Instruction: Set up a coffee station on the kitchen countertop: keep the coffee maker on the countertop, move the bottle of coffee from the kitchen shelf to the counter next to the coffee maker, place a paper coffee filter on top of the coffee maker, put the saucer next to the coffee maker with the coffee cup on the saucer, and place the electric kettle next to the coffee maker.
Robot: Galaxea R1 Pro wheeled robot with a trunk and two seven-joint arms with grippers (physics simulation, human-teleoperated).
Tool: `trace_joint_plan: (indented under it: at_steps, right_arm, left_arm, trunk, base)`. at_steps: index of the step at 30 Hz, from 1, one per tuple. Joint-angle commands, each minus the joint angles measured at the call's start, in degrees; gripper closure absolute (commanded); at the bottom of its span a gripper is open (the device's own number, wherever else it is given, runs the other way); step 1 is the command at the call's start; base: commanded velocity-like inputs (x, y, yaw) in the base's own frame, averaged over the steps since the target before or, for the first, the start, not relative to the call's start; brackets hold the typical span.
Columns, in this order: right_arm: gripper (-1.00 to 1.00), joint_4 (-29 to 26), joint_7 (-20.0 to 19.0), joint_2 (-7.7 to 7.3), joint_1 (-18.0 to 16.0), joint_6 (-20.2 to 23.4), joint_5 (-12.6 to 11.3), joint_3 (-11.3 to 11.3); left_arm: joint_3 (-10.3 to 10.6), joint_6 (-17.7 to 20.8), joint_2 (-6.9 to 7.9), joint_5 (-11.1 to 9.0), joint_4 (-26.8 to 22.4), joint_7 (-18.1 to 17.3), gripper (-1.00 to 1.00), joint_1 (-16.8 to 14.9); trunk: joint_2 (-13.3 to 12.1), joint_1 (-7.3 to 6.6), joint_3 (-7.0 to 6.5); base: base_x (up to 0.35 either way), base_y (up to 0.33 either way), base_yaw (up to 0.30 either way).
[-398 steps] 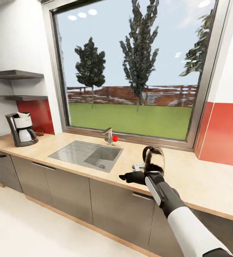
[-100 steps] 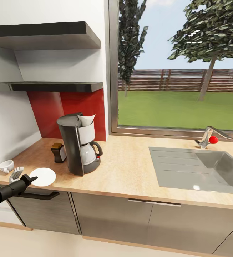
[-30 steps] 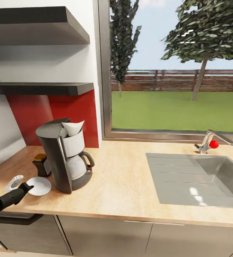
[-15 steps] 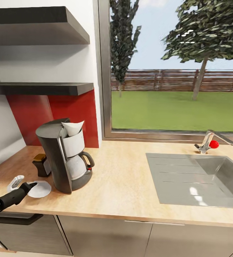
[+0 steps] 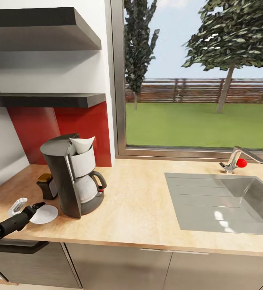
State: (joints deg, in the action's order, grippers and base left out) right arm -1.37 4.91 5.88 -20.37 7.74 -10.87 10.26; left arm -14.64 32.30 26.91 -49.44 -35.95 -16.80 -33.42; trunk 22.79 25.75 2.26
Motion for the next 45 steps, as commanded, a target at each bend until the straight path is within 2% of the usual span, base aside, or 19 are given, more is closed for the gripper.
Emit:
trace_joint_plan:
  at_steps: [1, 14, 31, 34, 37, 39, 41, 42, 44, 45]
  right_arm:
    - [-1.00, -0.12, 0.26, 0.01, -0.02, 0.34, -0.56, 0.48]
    - [-1.00, -0.12, 0.24, 0.01, -0.02, 0.34, -0.56, 0.53]
    - [-1.00, -0.14, 0.19, 0.01, -0.02, 0.34, -0.56, 0.49]
    - [-1.00, -0.19, 0.20, 0.01, -0.02, 0.33, -0.63, 0.47]
    - [-1.00, -0.26, 0.19, 0.06, -0.02, 0.29, -0.69, 0.49]
    - [-1.00, -0.32, 0.19, 0.08, -0.02, 0.24, -0.72, 0.48]
    - [-1.00, -0.36, 0.19, 0.12, -0.02, 0.20, -0.73, 0.47]
    - [-1.00, -0.37, 0.19, 0.15, -0.02, 0.18, -0.73, 0.47]
    - [-1.00, -0.38, 0.19, 0.17, -0.02, -0.95, -0.73, 0.51]
    - [-1.00, -0.35, 0.19, 0.18, -0.02, -1.64, -0.73, 0.53]
  left_arm:
    - [-0.22, 0.48, -0.02, -0.22, 0.00, -0.08, -1.00, -0.06]
    - [-0.22, 0.49, -0.02, -0.22, 0.00, -0.08, -1.00, -0.06]
    - [-0.22, 0.49, -0.10, -0.22, 0.00, -0.17, -1.00, -0.06]
    - [-0.17, 0.55, -0.47, -0.14, 0.00, -0.71, -1.00, -0.06]
    - [-0.14, 0.62, -1.47, -0.11, -0.11, -1.65, -1.00, 0.40]
    - [-0.03, -0.06, -2.52, 0.03, -0.58, -3.37, -1.00, 1.61]
    - [0.18, -2.59, -3.11, 0.11, -0.91, -5.90, -1.00, 3.09]
    - [0.57, -4.85, -3.32, 0.12, -0.88, -8.35, -1.00, 4.37]
    - [1.86, -6.89, -3.36, 0.26, -0.66, -16.46, -1.00, 9.00]
    - [2.22, -7.60, -3.36, 0.45, -0.55, -19.42, -1.00, 11.27]
  trunk:
    - [0.13, 0.04, 0.13]
    - [0.13, 0.04, 0.13]
    - [0.13, 0.04, 0.13]
    - [0.13, 0.04, 0.13]
    - [0.13, 0.04, 0.13]
    - [0.13, 0.04, 0.13]
    - [0.13, 0.04, 0.13]
    - [0.13, 0.04, 0.13]
    - [0.13, 0.04, 0.13]
    - [0.13, 0.04, 0.13]
  base:
    - [0.000, 0.000, 0.000]
    - [-0.110, 0.157, 0.000]
    - [-0.029, 0.014, 0.000]
    - [-0.247, 0.097, 0.000]
    - [-0.291, 0.118, 0.000]
    - [-0.304, 0.122, 0.000]
    - [-0.309, 0.118, 0.000]
    - [-0.313, 0.101, 0.000]
    - [-0.248, 0.073, 0.000]
    - [-0.131, 0.038, 0.000]
